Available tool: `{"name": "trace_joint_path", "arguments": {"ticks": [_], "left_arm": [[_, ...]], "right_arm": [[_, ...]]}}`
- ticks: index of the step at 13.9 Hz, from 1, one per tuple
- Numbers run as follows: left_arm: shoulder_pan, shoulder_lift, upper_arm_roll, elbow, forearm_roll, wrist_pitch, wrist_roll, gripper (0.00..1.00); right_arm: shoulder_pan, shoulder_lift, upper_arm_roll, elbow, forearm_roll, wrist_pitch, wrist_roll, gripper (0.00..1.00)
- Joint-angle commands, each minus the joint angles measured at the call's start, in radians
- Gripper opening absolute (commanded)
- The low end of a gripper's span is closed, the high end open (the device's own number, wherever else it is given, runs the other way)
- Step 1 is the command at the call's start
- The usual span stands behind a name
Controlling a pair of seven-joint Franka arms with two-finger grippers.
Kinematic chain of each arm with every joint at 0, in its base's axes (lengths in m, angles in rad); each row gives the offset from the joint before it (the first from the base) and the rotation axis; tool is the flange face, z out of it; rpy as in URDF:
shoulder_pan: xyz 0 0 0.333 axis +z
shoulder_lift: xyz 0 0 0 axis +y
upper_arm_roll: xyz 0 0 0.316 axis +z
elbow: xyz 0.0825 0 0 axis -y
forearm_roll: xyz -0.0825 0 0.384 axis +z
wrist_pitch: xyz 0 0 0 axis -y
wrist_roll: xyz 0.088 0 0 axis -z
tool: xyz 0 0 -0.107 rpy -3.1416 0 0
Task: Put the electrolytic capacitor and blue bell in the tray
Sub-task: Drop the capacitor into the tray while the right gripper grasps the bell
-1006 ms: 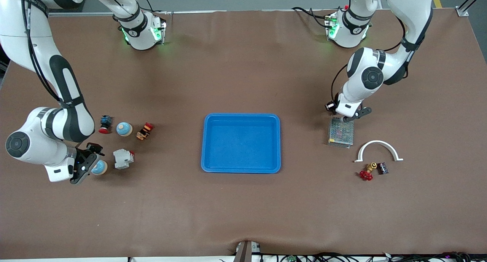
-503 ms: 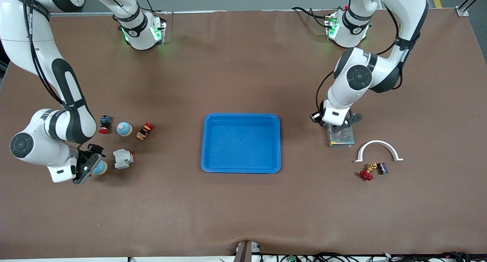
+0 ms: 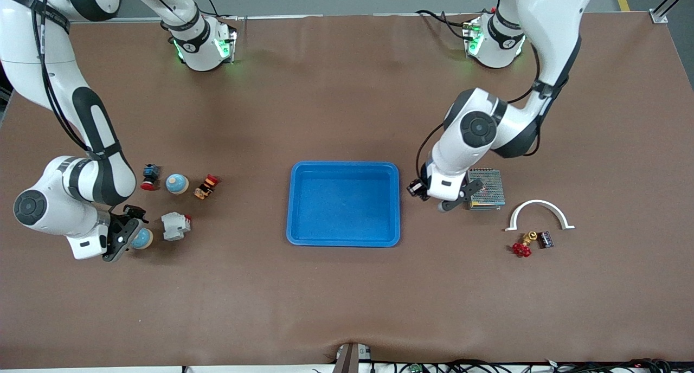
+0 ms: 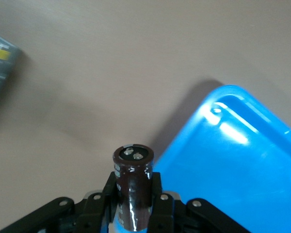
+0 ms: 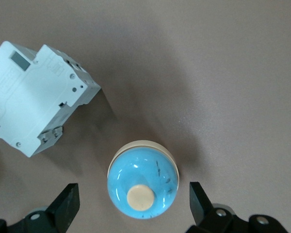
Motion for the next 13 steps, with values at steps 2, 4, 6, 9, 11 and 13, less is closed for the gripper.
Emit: {"name": "trace_joint_path", "arguments": {"ticks": [2, 4, 6, 9, 11, 13], "left_arm": [[-0.074, 0.148, 0.012, 0.166, 0.040, -0.024, -0.122, 0.00], [-0.103, 0.199, 0.013, 0.206, 0.055, -0.023, -0.194, 0.00], [-0.132, 0.236, 0.016, 0.240, 0.057, -0.023, -0.245, 0.00], [-0.152, 0.256, 0.016, 0.245, 0.057, -0.021, -0.274, 0.00], [-0.154, 0.270, 0.016, 0.242, 0.060, -0.021, -0.277, 0.29], [-0.159, 0.276, 0.015, 0.243, 0.059, -0.023, -0.286, 0.79]], "right_arm": [[-0.019, 0.034, 0.018, 0.005, -0.004, 0.043, -0.018, 1.00], [-0.019, 0.040, 0.018, 0.004, -0.004, 0.054, -0.018, 1.00], [-0.019, 0.042, 0.018, 0.004, -0.004, 0.055, -0.018, 1.00], [-0.019, 0.049, 0.019, 0.004, -0.001, 0.058, -0.019, 1.00], [-0.019, 0.048, 0.019, 0.005, -0.001, 0.058, -0.019, 1.00], [-0.019, 0.048, 0.019, 0.005, -0.001, 0.057, -0.018, 0.78]]}}
